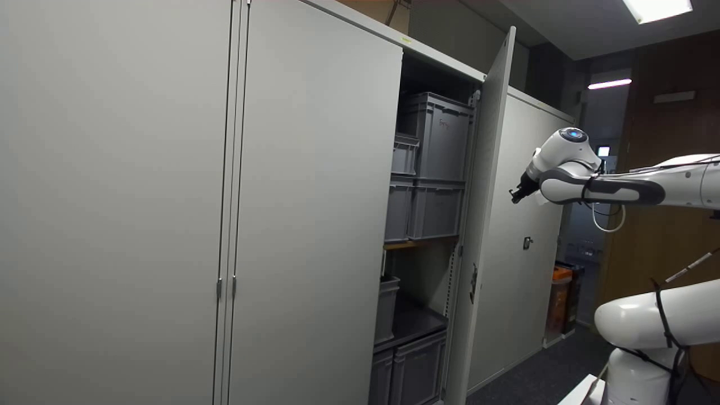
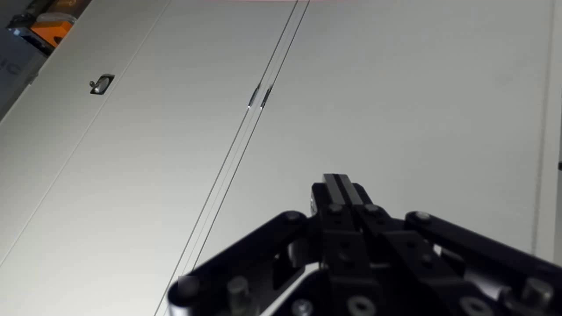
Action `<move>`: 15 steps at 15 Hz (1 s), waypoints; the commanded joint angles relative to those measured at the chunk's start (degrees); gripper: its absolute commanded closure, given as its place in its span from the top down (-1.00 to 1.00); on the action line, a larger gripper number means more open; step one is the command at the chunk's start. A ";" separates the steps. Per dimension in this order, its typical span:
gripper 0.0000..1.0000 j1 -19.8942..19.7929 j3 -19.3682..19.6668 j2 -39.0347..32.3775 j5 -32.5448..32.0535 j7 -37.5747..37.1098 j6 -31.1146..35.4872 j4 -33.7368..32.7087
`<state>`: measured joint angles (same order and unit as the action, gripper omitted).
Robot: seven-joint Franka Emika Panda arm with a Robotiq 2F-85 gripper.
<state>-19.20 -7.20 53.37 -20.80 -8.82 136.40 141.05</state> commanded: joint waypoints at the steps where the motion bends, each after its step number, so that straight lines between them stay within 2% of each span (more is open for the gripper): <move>1: -1.00 3.14 0.84 -2.43 0.14 0.71 0.60 -2.99; 15: -1.00 12.27 3.77 -7.14 4.28 3.75 1.65 -8.06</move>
<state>-9.65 -5.02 48.61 -18.72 -7.95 137.05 135.58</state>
